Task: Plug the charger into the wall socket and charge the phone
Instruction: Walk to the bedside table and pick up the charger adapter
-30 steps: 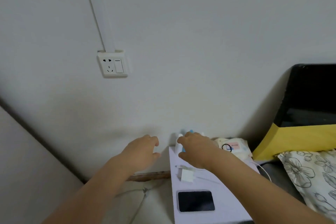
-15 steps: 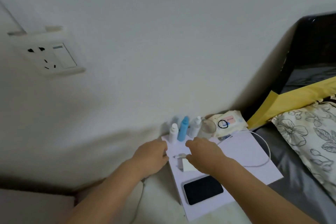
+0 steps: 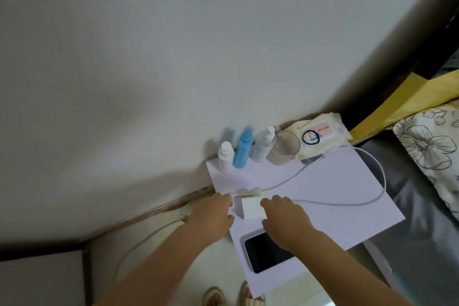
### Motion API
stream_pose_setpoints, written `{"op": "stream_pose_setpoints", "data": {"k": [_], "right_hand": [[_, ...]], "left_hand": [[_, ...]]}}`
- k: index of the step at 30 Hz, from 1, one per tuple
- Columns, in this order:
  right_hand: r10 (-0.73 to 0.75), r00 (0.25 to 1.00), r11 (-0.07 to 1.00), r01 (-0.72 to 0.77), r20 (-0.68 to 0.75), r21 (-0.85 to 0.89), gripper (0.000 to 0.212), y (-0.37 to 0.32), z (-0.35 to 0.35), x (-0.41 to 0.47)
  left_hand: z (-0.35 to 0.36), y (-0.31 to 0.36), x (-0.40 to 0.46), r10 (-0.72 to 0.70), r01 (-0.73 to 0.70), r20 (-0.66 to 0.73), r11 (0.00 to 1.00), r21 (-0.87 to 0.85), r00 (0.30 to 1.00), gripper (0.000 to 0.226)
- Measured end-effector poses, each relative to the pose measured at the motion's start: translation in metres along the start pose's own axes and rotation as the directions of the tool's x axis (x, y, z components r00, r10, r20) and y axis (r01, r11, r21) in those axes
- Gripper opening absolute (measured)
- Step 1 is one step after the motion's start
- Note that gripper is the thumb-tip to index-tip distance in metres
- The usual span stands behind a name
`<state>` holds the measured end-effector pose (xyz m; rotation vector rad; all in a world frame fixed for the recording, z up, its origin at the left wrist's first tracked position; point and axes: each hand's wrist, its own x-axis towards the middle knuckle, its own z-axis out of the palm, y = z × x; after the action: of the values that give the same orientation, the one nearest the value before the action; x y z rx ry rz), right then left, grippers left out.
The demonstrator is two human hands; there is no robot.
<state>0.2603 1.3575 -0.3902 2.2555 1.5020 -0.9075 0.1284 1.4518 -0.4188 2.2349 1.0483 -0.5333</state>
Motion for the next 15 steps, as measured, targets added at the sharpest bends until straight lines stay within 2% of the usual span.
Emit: {"op": "stream_pose_setpoints", "data": {"k": [4,12,15], "right_hand": [[0.017,1.000,0.999,-0.017,-0.018,0.028,0.029,0.009,0.022,0.027],[-0.027,0.996,0.999,0.024,-0.087,-0.031,0.069,0.012,0.057,0.073],[-0.049,0.995,0.998,0.045,-0.088,-0.050,0.069,0.010,0.066,0.086]], "left_hand": [[0.030,-0.003,0.024,-0.011,0.010,-0.017,0.999,-0.039,1.000,0.033],[0.065,-0.006,0.051,-0.043,0.036,-0.054,0.991,-0.130,0.998,0.037],[0.070,-0.008,0.059,-0.059,0.051,-0.054,0.990,-0.129,0.997,0.039]]}}
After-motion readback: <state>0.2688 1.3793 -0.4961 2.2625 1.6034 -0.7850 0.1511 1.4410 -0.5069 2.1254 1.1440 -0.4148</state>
